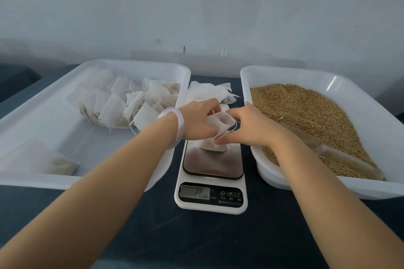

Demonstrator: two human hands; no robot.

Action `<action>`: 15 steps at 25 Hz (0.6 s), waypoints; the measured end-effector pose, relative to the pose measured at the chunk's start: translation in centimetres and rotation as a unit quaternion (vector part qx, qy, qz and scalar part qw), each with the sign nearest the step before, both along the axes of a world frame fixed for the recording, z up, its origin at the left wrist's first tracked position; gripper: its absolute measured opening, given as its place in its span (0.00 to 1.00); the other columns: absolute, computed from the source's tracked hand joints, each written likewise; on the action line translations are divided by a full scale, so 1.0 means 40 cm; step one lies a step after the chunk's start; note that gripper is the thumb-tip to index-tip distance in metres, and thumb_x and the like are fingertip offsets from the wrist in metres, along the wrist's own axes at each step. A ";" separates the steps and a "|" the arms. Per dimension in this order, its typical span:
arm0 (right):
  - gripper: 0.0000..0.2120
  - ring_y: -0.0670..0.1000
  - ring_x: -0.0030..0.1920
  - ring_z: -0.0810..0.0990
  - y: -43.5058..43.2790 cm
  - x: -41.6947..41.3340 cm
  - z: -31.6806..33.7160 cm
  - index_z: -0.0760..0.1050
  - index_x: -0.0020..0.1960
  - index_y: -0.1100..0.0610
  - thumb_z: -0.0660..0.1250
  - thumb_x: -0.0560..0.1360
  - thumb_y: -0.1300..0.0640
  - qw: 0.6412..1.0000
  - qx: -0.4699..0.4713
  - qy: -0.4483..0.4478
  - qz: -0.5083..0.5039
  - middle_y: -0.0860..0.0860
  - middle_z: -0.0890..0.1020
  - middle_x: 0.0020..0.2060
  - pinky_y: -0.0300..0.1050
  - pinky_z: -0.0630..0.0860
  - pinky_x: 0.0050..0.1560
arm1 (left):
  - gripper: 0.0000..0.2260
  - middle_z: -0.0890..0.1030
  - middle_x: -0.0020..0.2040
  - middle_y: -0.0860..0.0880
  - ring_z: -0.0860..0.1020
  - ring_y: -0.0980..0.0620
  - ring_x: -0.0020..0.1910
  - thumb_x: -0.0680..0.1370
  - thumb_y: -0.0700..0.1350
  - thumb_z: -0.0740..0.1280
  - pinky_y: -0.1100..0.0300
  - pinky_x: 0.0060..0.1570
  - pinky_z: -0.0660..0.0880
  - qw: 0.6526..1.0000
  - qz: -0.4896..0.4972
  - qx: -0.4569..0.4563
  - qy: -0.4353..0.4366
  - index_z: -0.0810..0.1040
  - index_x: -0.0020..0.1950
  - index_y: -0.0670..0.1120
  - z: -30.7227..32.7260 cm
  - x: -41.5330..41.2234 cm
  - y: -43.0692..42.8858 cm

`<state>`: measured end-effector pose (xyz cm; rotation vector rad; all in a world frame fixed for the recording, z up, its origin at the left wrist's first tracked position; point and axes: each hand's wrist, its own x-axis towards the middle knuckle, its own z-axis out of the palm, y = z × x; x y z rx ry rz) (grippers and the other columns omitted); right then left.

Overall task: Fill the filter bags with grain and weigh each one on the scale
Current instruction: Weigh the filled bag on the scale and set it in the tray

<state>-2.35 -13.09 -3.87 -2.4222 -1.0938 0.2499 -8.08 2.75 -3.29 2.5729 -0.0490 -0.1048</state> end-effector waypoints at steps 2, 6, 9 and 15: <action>0.17 0.47 0.46 0.67 -0.001 0.000 0.001 0.78 0.46 0.52 0.74 0.65 0.42 1.000 -0.004 0.000 -0.002 0.44 0.72 0.31 0.40 0.61 0.55 | 0.09 0.72 0.42 0.58 0.73 0.55 0.41 0.72 0.45 0.65 0.61 0.36 0.66 1.000 0.000 0.000 -0.003 0.67 0.49 0.54 0.000 0.000 0.001; 0.17 0.44 0.46 0.68 -0.003 -0.001 0.001 0.79 0.48 0.51 0.74 0.65 0.42 1.000 -0.003 -0.004 0.002 0.45 0.75 0.32 0.40 0.55 0.57 | 0.09 0.73 0.41 0.58 0.73 0.54 0.41 0.72 0.45 0.64 0.60 0.38 0.67 1.000 0.003 0.008 -0.004 0.67 0.47 0.54 -0.002 0.000 0.000; 0.18 0.39 0.44 0.68 -0.003 -0.001 -0.001 0.79 0.48 0.52 0.74 0.65 0.42 1.000 0.003 -0.001 0.006 0.43 0.73 0.30 0.35 0.52 0.54 | 0.08 0.73 0.41 0.57 0.73 0.55 0.40 0.72 0.44 0.64 0.61 0.36 0.67 1.000 0.003 0.004 0.002 0.67 0.47 0.55 0.001 -0.003 -0.002; 0.18 0.39 0.41 0.71 0.000 0.004 -0.006 0.79 0.50 0.50 0.73 0.65 0.41 1.000 0.005 -0.014 0.010 0.46 0.79 0.35 0.35 0.48 0.61 | 0.08 0.74 0.42 0.56 0.74 0.52 0.42 0.73 0.45 0.64 0.60 0.40 0.68 1.000 0.006 0.001 0.005 0.68 0.50 0.53 0.005 -0.005 -0.006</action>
